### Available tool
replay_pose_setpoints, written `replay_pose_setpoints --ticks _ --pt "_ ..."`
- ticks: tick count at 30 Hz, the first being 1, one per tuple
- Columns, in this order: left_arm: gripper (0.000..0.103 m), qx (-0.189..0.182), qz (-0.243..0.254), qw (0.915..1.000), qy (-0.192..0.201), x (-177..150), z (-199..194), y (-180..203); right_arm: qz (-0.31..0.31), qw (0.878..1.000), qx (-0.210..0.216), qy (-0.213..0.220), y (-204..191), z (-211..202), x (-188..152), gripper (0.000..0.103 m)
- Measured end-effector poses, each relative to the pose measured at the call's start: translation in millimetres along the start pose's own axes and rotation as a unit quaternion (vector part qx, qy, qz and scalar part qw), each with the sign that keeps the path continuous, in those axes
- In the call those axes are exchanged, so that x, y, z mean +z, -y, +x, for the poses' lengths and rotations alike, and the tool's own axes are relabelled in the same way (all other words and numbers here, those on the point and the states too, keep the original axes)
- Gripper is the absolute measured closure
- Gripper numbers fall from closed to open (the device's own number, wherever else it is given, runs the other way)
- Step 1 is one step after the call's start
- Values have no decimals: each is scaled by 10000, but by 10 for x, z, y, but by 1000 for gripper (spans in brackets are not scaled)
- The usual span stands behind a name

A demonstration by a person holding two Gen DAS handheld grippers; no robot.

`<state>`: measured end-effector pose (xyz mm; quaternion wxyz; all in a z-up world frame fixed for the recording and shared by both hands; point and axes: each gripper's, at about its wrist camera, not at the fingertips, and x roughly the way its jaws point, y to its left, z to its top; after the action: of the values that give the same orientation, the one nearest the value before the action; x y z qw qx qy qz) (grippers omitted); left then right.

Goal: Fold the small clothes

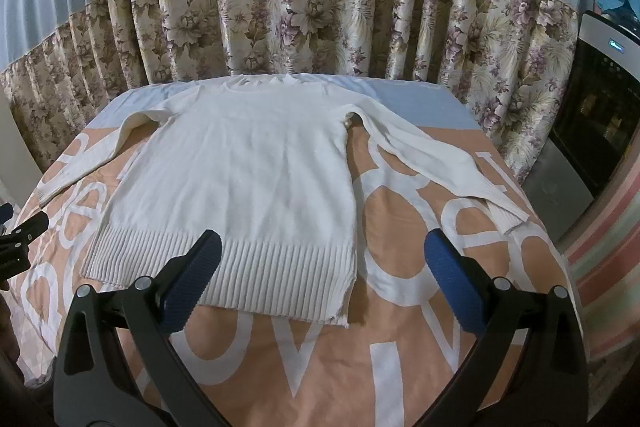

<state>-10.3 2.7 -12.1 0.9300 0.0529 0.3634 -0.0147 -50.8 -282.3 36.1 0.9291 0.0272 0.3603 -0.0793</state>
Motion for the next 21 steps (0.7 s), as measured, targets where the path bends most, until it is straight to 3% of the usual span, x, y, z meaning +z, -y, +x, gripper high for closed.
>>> replay_pose_setpoints --ticks 21 --pt "2 23 -4 10000 -70 -63 -71 -118 8 9999 -94 -76 24 17 -57 3"
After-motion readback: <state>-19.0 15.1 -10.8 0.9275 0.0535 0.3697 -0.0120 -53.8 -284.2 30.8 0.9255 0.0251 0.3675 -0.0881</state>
